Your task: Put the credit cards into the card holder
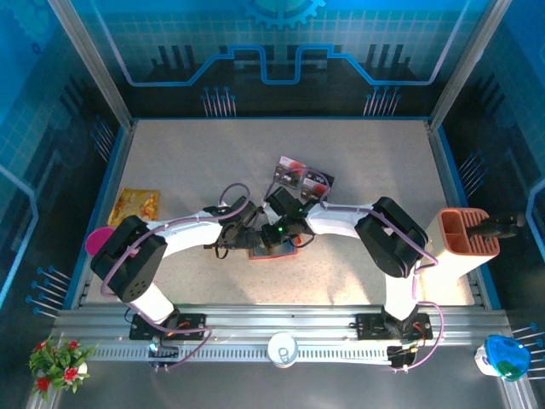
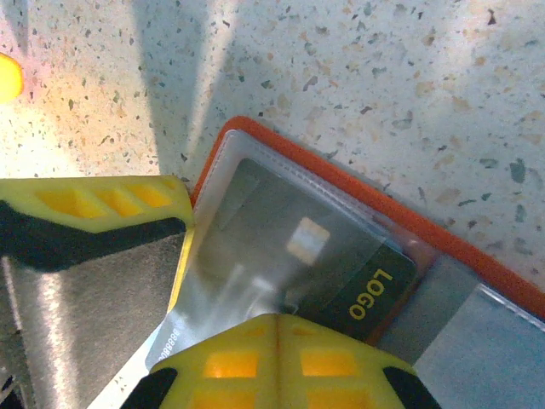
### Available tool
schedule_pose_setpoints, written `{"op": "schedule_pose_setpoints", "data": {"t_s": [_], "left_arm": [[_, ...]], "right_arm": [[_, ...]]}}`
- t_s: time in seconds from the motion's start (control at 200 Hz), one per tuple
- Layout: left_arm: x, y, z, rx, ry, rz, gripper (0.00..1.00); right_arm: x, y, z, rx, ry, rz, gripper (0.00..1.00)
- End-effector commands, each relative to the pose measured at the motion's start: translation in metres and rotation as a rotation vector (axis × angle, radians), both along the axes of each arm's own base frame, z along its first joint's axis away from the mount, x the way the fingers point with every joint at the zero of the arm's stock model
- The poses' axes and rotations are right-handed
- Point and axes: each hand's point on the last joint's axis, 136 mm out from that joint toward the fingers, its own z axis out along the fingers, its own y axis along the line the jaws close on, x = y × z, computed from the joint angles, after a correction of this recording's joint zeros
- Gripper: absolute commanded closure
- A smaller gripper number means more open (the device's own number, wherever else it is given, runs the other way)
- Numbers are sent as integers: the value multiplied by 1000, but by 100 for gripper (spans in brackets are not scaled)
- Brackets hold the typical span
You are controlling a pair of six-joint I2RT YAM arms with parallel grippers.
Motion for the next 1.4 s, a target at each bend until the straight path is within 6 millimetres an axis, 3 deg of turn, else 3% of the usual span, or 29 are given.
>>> {"op": "schedule_pose_setpoints", "data": {"t_s": [0.0, 0.155, 0.3, 0.745, 1.031, 1.396], "left_arm": [[-1, -5, 4, -26, 12, -9, 1], [1, -6, 23, -55, -22, -3, 1], [0, -6, 31, -62, -29, -1, 1], [-6, 10, 11, 38, 23, 11, 1], [-6, 9, 0, 56, 48, -1, 1], [-5, 7, -8, 56, 63, -10, 1]], "right_arm": [[-8, 6, 18, 34, 7, 20, 100], [0, -6, 36, 52, -29, -25, 100], [0, -16, 33, 30, -36, -44, 100], [0, -23, 5, -31, -11, -48, 100], [0, -32, -2, -69, -15, -63, 100], [-3, -24, -10, -75, 5, -44, 100]]}}
